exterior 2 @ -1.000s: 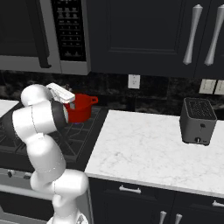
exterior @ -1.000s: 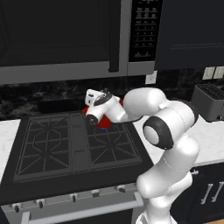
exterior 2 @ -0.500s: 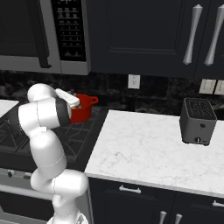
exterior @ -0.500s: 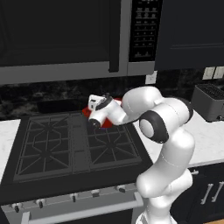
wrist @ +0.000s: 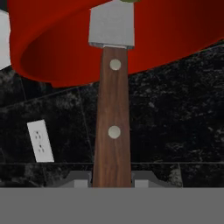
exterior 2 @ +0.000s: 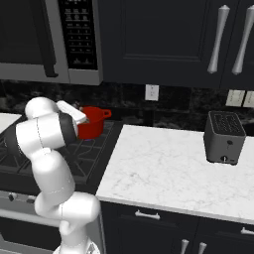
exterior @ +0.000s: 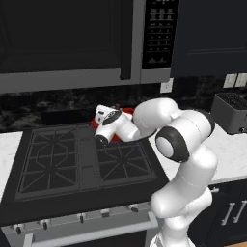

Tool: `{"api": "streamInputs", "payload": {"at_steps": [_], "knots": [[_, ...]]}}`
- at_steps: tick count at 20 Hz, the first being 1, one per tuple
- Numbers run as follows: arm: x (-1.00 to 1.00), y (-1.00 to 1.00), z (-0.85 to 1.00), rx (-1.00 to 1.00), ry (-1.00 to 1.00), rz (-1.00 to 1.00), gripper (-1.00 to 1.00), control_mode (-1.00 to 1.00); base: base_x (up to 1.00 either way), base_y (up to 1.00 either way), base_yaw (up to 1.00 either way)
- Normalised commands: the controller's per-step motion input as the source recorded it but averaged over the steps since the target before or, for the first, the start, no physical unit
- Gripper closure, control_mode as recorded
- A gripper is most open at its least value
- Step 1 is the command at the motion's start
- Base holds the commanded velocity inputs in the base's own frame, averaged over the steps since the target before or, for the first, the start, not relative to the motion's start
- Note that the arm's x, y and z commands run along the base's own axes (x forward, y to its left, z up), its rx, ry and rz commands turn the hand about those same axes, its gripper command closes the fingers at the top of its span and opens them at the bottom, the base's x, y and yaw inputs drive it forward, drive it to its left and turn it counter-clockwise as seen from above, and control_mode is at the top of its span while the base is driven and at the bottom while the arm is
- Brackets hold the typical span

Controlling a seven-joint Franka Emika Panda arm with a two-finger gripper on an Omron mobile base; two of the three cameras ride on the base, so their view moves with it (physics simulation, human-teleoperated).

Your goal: Put the lime and garlic in the pot. Retrieve the spatula and lightly stir the vegetables in the pot.

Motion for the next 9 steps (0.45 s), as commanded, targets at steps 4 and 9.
{"api": "streamInputs", "payload": {"at_steps": [4, 9], "knots": [[-0.12, 0.10, 0.01, 0.14, 0.05, -0.03, 1.00, -1.00, 0.00, 0.00, 0.00], [0.00, 0.00, -0.64, 0.03, 0.13, -0.08, 1.00, -1.00, 0.00, 0.00, 0.00]]}}
